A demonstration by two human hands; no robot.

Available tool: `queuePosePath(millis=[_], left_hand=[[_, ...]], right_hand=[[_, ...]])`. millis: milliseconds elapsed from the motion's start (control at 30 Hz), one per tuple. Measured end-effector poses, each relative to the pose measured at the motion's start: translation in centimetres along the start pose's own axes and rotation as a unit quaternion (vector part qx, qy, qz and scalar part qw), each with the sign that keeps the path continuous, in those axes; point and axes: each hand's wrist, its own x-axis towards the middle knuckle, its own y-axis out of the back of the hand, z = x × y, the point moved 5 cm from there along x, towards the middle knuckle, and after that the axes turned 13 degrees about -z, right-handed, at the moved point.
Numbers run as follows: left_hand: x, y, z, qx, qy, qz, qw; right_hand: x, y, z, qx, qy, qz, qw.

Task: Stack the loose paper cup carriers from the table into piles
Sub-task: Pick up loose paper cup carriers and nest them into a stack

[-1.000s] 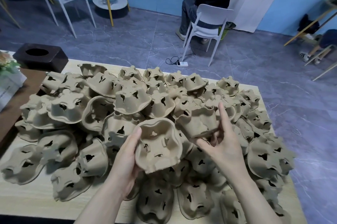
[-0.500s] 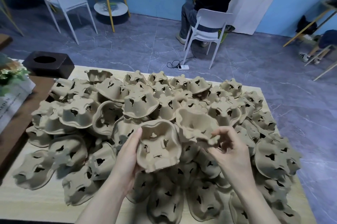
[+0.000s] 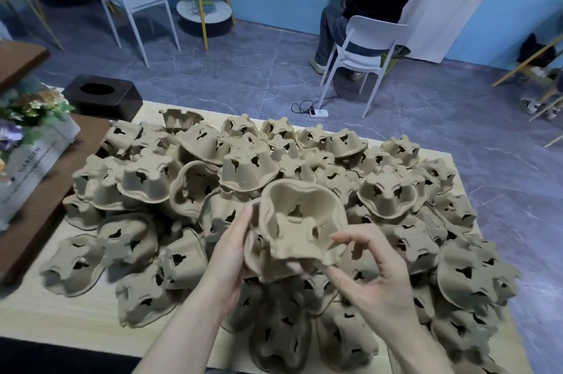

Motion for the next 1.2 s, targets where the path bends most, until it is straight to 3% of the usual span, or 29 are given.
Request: queuePosePath(millis=[333,567,833,1033,1200], left_hand=[[-1.1,0.6,-0.7,-0.008,-0.019,0.028,0.999],[-3.0,1.0,-1.1,-0.009,-0.089,0.056,0.994],[-4.5,3.6,-2.3,-0.048,-0.065,0.107,0.991],[-4.3,5.7,-1.7,-0.027,-0.052,0.092,0.994],[-4.5,7.3,-0.7,-0.057,-0.061,0.077,0.993]], right_hand=[[-0.4,-1.1,0.8,-0.007,0.054,-0.097,0.994],[-0.3,-2.3,1.1,0.015,0.063,-0.159,0.985],[-0.1,-4.4,1.0,0.050,0.035,-0.214,0.975],[0.8,-6.5,0.6,0.119,-0.043,-0.181,0.975],[1.3,-8.9,1.3,0.242,-0.220,-0.129,0.936]])
